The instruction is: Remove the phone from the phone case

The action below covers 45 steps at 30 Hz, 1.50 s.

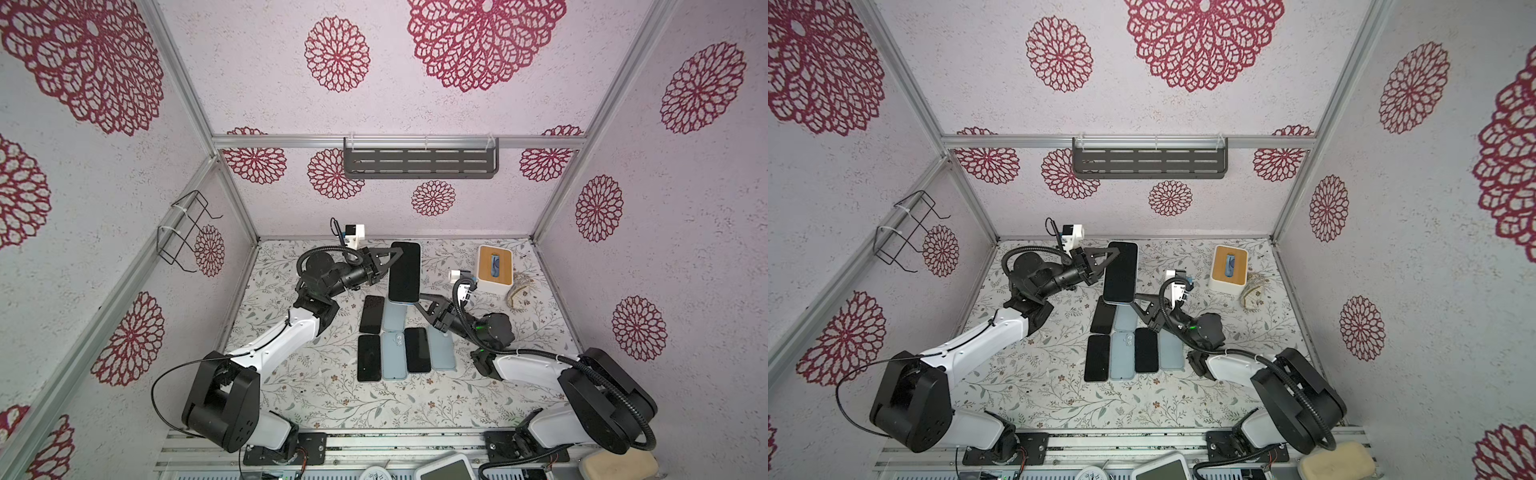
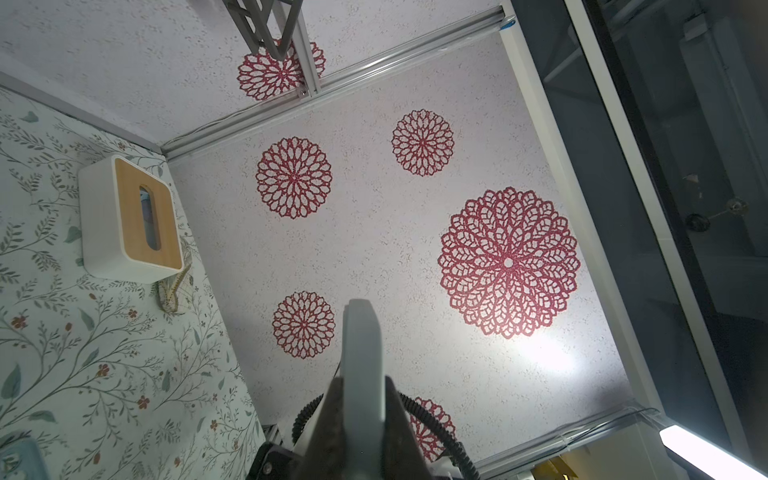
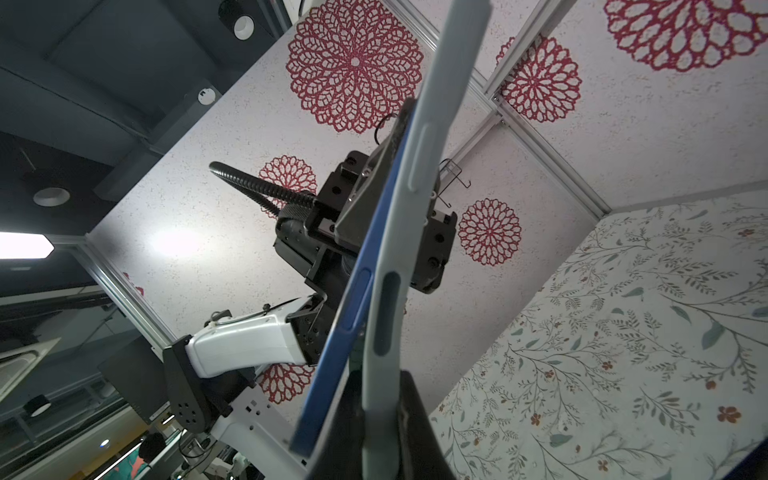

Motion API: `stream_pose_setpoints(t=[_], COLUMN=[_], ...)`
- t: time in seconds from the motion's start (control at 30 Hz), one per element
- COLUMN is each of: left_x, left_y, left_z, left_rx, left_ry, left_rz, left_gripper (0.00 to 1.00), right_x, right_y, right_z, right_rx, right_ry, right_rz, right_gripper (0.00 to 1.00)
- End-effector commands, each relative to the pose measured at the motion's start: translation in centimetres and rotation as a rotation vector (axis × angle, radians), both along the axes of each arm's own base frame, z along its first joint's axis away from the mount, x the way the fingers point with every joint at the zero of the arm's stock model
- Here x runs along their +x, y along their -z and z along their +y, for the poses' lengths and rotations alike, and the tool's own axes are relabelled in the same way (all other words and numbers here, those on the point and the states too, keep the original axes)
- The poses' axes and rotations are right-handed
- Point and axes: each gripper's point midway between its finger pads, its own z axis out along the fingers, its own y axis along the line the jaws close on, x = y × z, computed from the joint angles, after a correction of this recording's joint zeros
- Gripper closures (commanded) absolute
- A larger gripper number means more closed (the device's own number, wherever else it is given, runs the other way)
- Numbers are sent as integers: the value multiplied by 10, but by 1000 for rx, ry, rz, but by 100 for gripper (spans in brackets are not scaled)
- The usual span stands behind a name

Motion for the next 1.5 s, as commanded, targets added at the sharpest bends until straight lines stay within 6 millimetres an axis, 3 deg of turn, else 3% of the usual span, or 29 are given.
stream_pose_setpoints(t=[0.0, 0.03, 0.13, 0.3, 0.47, 0.63, 0.77, 0.9, 1.47], left_x=[-1, 0, 2, 5, 5, 6, -5, -9, -79], left_y=[22, 28, 56, 86, 116, 142, 156, 174, 149], left_z=[-7, -8, -15, -34, -61, -61, -78, -76, -88], left_rx=[86, 117, 243, 362, 463, 622, 698, 798, 1047], left_ry=[-3, -16, -41, -40, 9, -33, 21, 9, 73], left_rz=[2, 4, 16, 4, 9, -6, -34, -34, -511], left_gripper=[90, 78, 55, 33, 29, 28, 28, 29, 32], right_x=[1, 4, 8, 6, 1, 0, -1, 0, 1], right_y=[-12, -4, 22, 58, 74, 89, 96, 101, 111], right_z=[-14, -15, -24, -39, -50, -61, -63, -66, -76], right_rx=[34, 13, -46, -135, -157, -170, -177, -178, -186], right_ry=[51, 67, 122, 195, 221, 256, 257, 265, 284], right_rz=[16, 53, 155, 271, 339, 404, 425, 440, 481], right_gripper=[98, 100, 100, 100, 100, 100, 100, 100, 100])
